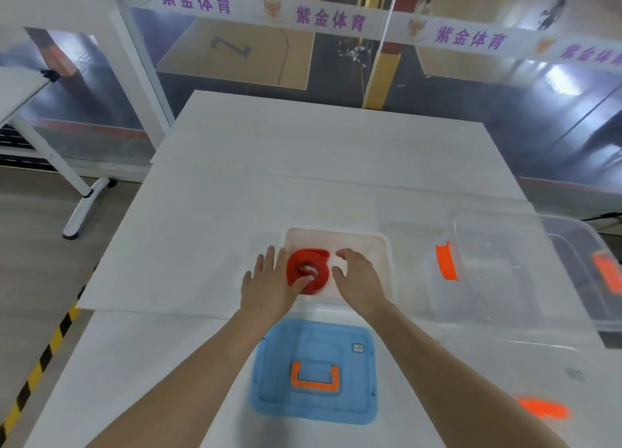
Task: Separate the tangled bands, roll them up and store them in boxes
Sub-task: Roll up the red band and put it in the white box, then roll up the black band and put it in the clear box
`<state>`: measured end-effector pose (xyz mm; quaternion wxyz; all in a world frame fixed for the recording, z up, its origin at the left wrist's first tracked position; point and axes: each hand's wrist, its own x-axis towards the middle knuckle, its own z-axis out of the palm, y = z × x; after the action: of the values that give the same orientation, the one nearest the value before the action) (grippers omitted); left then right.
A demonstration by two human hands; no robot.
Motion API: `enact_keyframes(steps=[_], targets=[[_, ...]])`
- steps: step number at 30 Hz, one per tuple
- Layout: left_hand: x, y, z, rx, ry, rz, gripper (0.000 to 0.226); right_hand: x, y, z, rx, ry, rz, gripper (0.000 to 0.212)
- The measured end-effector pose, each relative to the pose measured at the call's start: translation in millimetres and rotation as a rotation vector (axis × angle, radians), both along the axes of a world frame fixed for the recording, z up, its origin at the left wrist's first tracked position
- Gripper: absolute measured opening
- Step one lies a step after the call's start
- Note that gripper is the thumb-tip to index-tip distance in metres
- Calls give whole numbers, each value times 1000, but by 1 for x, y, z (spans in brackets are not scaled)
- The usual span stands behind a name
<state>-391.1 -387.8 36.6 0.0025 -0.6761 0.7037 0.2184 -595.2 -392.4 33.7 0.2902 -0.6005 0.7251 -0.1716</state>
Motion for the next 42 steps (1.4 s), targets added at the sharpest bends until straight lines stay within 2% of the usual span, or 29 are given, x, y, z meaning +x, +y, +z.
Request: enact_keyframes(steps=[7, 14, 22, 31, 36, 42], targets=[[-25, 85, 28, -210, 57, -257, 67, -27, 131, 52, -141, 281, 62, 37], [-82, 181, 28, -141, 126, -423, 61, -78, 265, 67, -131, 420, -78, 32], [-135, 284, 19, -105, 111, -463, 53, -143, 370, 50, -124, 381, -146, 28], [-260, 403, -7, -17, 35, -479, 54, -288, 483, 4, -120, 324, -85, 24], [-320, 461, -27, 86, 9, -459, 54, -353, 521, -10, -103, 245, -57, 23], [-354, 495, -40, 187, 33, -401, 49, -391, 543, -27, -52, 191, -52, 28]])
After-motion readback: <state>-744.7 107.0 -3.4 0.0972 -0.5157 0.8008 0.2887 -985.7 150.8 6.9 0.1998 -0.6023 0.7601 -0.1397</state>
